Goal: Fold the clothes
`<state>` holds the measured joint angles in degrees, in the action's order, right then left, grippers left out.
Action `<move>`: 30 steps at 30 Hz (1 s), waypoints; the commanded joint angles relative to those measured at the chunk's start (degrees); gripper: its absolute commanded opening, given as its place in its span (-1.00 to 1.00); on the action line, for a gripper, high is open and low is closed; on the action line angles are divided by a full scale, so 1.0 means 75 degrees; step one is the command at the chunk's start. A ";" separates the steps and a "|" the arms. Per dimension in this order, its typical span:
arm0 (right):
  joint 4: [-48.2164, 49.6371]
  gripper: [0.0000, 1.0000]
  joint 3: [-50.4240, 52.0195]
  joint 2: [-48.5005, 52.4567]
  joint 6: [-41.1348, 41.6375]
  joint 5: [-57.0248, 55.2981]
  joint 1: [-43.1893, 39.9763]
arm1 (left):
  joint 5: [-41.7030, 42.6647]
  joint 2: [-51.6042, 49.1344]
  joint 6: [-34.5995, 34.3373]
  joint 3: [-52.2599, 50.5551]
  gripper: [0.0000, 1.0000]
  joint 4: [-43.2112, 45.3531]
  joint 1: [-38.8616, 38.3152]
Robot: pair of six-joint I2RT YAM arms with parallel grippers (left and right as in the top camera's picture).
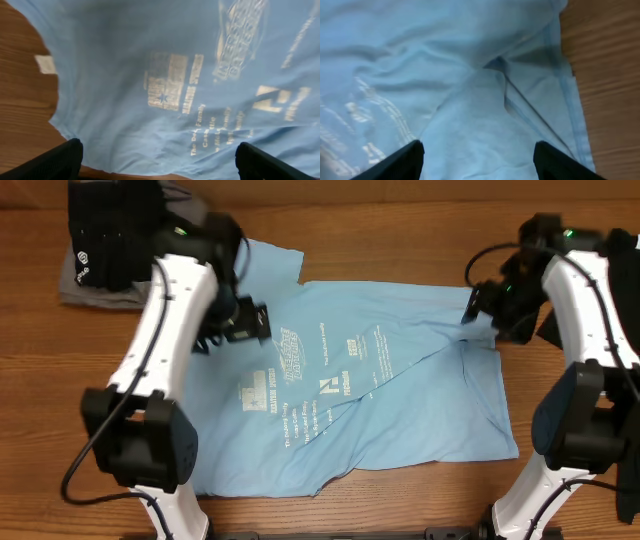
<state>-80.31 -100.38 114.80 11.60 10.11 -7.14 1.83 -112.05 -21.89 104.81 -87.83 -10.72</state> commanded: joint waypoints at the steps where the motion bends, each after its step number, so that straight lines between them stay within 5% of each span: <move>1: 0.0542 0.40 0.0912 -0.0090 -0.0128 0.0006 0.0000 | -0.0017 -0.0090 -0.0070 -0.1087 1.00 0.0443 -0.0329; 16: 0.2634 0.19 0.2894 -0.0076 0.0254 0.0032 0.0003 | 0.0105 -0.0093 -0.0140 -0.3663 0.99 0.2500 -0.0417; 30: 0.3220 -0.14 0.3316 -0.0076 0.0256 0.0000 0.0003 | 0.0099 -0.0093 -0.0140 -0.3966 1.00 0.2978 -0.0417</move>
<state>-56.93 -76.82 114.80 13.41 10.11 -7.09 1.93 -112.75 -22.31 75.57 -65.71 -13.87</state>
